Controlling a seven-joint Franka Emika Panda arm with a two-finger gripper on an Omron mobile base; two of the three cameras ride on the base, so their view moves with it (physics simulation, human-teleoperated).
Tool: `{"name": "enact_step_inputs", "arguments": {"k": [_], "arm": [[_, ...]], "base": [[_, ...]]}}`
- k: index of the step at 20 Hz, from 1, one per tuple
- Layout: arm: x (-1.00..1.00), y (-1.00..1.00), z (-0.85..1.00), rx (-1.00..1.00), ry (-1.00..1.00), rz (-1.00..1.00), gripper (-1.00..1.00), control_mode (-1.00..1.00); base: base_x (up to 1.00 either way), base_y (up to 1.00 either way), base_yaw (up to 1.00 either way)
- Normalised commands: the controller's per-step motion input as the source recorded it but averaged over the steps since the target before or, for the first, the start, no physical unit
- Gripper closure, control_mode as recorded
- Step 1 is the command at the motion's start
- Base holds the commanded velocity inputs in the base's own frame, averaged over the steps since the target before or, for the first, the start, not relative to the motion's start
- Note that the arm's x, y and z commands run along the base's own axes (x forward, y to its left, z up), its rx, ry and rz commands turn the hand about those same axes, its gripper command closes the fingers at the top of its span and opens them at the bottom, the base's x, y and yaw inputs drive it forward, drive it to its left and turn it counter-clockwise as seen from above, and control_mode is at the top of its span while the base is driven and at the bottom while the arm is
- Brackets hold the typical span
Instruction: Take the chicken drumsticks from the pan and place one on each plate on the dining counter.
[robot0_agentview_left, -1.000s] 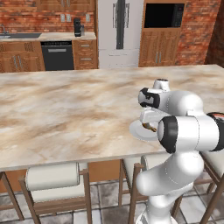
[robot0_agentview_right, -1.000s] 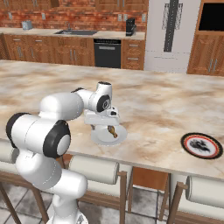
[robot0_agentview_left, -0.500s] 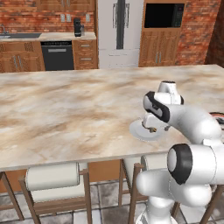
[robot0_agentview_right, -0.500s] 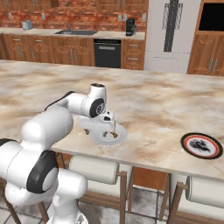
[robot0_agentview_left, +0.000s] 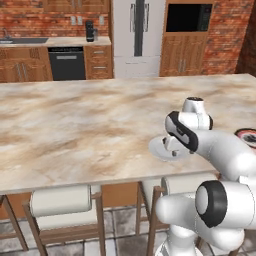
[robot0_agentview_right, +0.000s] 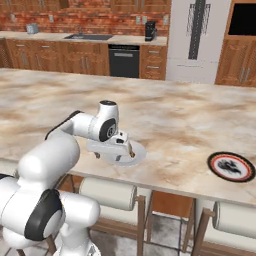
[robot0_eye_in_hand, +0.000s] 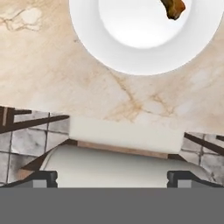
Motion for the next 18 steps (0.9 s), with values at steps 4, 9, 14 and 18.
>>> {"name": "enact_step_inputs", "arguments": {"k": [4,9,14,18], "arm": [[0.0,0.0,0.0,0.0,0.0,0.0,-1.0,1.0],[0.0,0.0,0.0,0.0,0.0,0.0,-1.0,1.0],[0.0,0.0,0.0,0.0,0.0,0.0,-1.0,1.0],[0.0,0.0,0.0,0.0,0.0,0.0,-1.0,1.0]], "base": [[-0.39,0.31,0.33],[-0.13,0.83,0.59],[-0.12,0.69,0.88],[-0.18,0.62,0.97]]}}
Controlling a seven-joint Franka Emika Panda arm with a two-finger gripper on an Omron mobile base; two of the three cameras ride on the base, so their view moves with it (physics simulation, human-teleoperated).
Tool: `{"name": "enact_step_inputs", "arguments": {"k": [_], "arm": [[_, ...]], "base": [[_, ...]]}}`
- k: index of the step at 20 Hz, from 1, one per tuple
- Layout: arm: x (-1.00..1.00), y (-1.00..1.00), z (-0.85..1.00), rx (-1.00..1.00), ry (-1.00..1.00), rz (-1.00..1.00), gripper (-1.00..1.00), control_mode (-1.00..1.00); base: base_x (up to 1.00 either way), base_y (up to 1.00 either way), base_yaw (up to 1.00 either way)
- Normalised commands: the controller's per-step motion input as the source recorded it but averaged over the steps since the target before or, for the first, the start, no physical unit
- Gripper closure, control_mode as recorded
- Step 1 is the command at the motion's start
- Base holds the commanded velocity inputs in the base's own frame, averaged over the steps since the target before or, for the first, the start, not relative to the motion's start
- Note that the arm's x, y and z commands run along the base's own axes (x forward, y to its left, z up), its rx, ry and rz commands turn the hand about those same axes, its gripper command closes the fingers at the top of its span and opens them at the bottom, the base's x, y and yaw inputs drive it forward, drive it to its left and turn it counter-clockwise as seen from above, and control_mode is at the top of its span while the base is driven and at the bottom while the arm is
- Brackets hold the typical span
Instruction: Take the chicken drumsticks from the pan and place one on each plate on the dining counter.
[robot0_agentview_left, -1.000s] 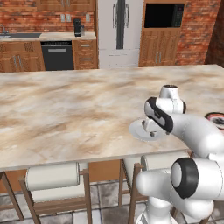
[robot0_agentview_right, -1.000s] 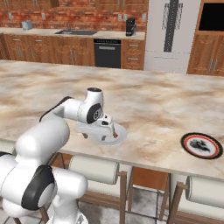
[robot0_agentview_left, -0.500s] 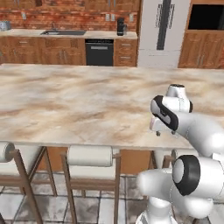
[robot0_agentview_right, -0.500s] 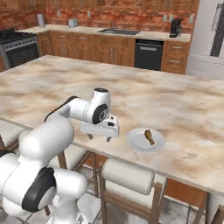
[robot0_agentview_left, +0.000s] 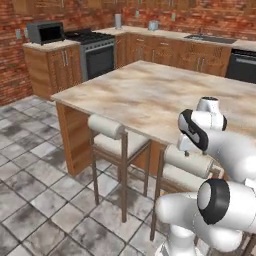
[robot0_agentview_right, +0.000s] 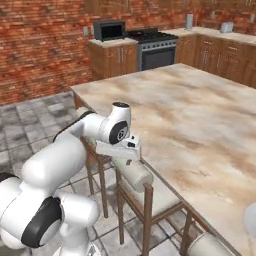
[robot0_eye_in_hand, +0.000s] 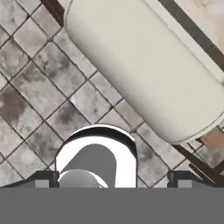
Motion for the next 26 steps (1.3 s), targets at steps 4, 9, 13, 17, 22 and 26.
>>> {"name": "enact_step_inputs", "arguments": {"k": [4,9,13,17,22,26], "arm": [[0.0,0.0,0.0,0.0,0.0,0.0,-1.0,1.0],[0.0,0.0,0.0,0.0,0.0,0.0,-1.0,1.0],[0.0,0.0,0.0,0.0,0.0,0.0,-1.0,1.0],[0.0,0.0,0.0,0.0,0.0,0.0,-1.0,1.0],[0.0,0.0,0.0,0.0,0.0,0.0,-1.0,1.0],[0.0,0.0,0.0,0.0,0.0,0.0,-1.0,1.0]], "base": [[-0.02,0.69,0.83],[0.07,0.76,0.64],[0.73,0.73,0.19],[1.0,0.65,0.0],[1.0,0.51,-0.04],[1.0,0.37,-0.12]]}}
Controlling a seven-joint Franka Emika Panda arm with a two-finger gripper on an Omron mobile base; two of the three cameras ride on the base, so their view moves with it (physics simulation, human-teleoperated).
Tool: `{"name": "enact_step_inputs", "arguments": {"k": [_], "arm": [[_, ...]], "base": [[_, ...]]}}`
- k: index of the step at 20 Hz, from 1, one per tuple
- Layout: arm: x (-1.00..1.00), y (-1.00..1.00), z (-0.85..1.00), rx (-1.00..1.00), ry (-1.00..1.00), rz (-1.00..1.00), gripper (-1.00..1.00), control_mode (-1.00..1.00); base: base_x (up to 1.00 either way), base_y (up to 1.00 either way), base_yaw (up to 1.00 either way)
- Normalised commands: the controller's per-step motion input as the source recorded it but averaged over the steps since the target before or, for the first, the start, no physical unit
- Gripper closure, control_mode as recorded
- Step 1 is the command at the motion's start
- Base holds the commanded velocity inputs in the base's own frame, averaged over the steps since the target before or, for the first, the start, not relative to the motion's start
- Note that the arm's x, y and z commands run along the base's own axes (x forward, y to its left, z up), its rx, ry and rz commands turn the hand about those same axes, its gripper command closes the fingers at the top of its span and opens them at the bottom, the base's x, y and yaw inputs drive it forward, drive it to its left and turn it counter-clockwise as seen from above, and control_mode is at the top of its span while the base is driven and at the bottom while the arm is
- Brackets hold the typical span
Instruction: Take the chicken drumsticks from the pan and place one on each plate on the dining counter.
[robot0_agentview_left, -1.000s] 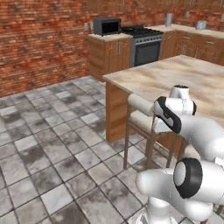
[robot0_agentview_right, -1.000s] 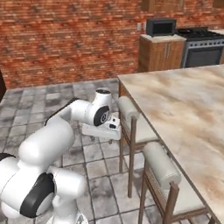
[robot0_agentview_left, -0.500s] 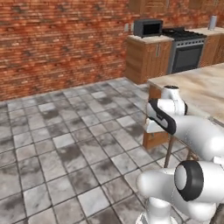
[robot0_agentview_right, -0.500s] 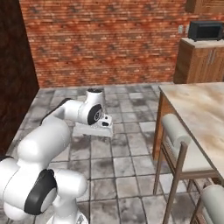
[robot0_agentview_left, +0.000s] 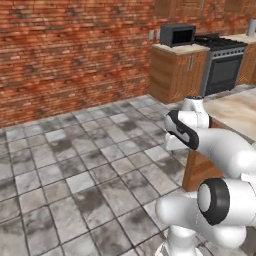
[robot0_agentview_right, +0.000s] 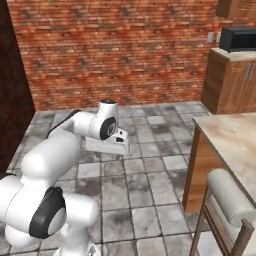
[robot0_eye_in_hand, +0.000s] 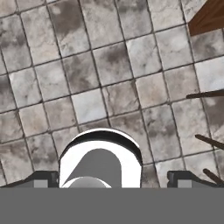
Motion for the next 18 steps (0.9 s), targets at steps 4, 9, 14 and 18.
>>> {"name": "enact_step_inputs", "arguments": {"k": [4,9,14,18], "arm": [[0.0,0.0,0.0,0.0,0.0,0.0,-1.0,1.0],[0.0,0.0,0.0,0.0,0.0,0.0,-1.0,1.0],[0.0,0.0,0.0,0.0,0.0,0.0,-1.0,1.0],[0.0,0.0,0.0,0.0,0.0,0.0,-1.0,1.0]], "base": [[1.0,0.37,-0.13],[1.0,0.39,-0.17],[1.0,0.4,-0.24],[0.96,0.39,-0.45]]}}
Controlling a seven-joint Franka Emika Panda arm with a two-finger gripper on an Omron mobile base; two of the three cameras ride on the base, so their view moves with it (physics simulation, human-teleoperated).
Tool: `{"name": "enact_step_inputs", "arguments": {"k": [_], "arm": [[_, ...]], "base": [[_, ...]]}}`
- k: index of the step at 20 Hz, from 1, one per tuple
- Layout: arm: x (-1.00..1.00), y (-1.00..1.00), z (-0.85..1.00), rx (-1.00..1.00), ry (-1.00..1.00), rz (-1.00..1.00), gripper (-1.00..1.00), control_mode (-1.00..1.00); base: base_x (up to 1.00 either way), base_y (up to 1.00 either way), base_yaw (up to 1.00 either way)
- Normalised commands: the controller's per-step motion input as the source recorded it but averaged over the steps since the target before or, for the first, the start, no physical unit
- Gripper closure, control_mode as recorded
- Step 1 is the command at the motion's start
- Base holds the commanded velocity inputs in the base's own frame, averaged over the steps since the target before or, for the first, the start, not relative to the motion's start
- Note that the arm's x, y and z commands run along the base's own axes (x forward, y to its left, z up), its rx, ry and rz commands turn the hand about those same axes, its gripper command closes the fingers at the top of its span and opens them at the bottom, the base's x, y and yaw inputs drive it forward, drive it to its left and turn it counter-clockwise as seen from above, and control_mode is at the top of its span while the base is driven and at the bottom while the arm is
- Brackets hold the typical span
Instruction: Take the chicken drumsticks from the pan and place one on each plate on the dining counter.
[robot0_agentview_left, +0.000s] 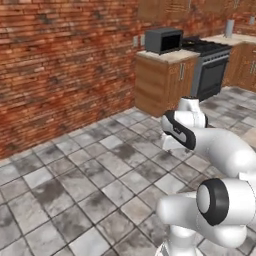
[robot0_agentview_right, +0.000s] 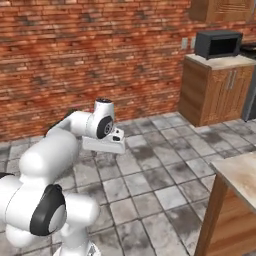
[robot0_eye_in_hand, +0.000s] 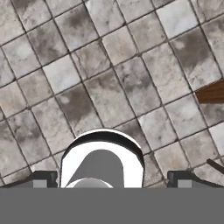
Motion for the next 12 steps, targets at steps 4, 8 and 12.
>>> {"name": "enact_step_inputs", "arguments": {"k": [4,8,12], "arm": [[0.0,0.0,0.0,0.0,0.0,0.0,-1.0,1.0],[0.0,0.0,0.0,0.0,0.0,0.0,-1.0,1.0],[0.0,0.0,0.0,0.0,0.0,0.0,-1.0,1.0]], "base": [[0.85,0.41,-0.57],[0.75,0.43,-0.68],[0.77,0.47,-0.66]]}}
